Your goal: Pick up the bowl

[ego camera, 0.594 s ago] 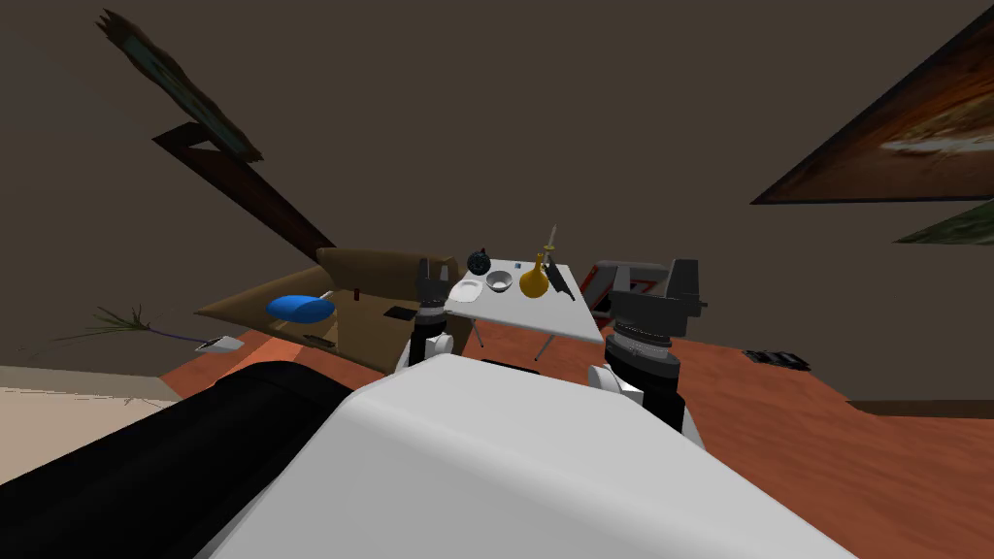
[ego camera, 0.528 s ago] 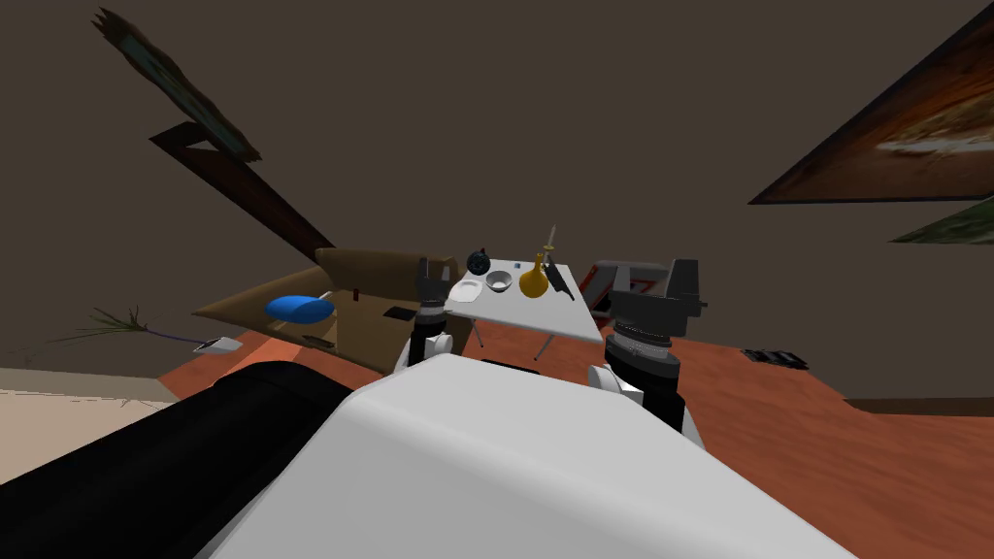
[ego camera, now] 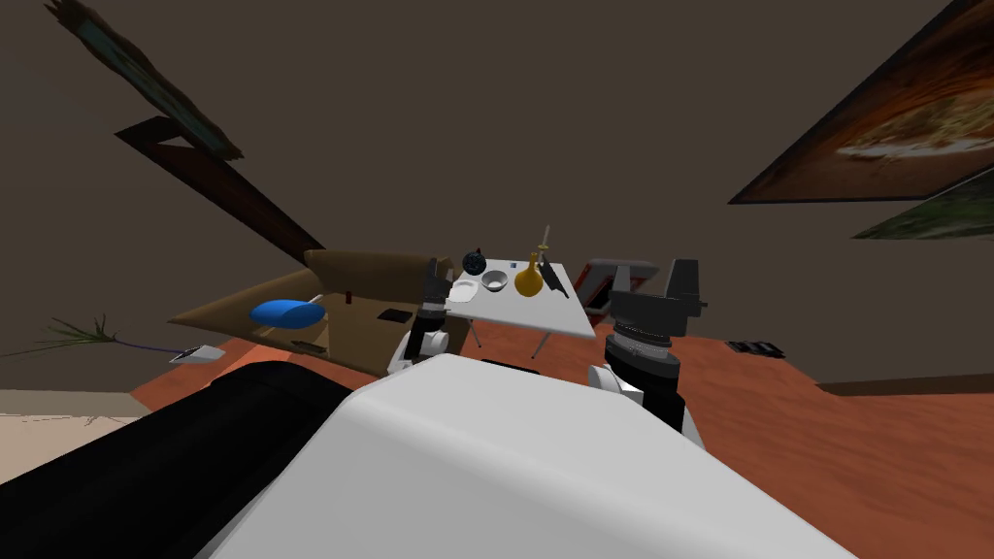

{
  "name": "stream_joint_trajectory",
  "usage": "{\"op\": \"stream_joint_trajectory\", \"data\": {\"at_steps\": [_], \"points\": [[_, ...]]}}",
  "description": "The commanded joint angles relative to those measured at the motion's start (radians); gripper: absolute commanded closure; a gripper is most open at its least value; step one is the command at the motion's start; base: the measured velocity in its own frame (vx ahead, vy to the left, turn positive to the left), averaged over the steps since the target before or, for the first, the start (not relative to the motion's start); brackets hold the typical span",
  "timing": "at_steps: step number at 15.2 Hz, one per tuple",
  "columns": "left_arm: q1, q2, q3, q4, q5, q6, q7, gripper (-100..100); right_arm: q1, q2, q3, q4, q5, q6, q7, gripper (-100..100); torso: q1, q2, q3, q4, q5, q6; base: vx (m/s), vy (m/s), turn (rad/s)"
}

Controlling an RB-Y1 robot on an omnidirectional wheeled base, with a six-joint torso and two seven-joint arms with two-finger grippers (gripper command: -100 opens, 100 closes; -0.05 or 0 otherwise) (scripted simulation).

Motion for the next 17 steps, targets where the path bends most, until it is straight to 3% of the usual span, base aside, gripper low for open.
{"op": "stream_joint_trajectory", "data": {"at_steps": [1,8,16,17], "points": [[-0.019,0.028,0.012,0.021,0.009,0.050,0.006,-100,0.000,0.000,0.000,0.000,0.000,0.000,0.000,0,0.000,0.000,0.000,0.000,0.000,0.000,-0.008,-0.028,-0.077],[-0.066,0.086,0.042,0.067,0.030,0.184,0.021,-100,0.000,0.000,0.000,0.000,0.000,0.000,0.000,0,0.000,0.000,0.000,0.000,0.000,0.000,-0.007,-0.027,-0.064],[-0.103,0.123,0.066,0.103,0.047,0.317,0.033,-100,0.000,0.000,0.000,0.000,0.000,0.000,0.000,0,0.000,0.000,0.000,0.000,0.000,0.000,-0.007,-0.026,-0.061],[-0.123,0.141,0.079,0.122,0.056,0.345,0.040,-100,0.000,0.000,0.000,0.000,0.000,0.000,0.000,0,0.000,0.000,0.000,0.000,0.000,0.000,-0.007,-0.035,-0.074]]}}
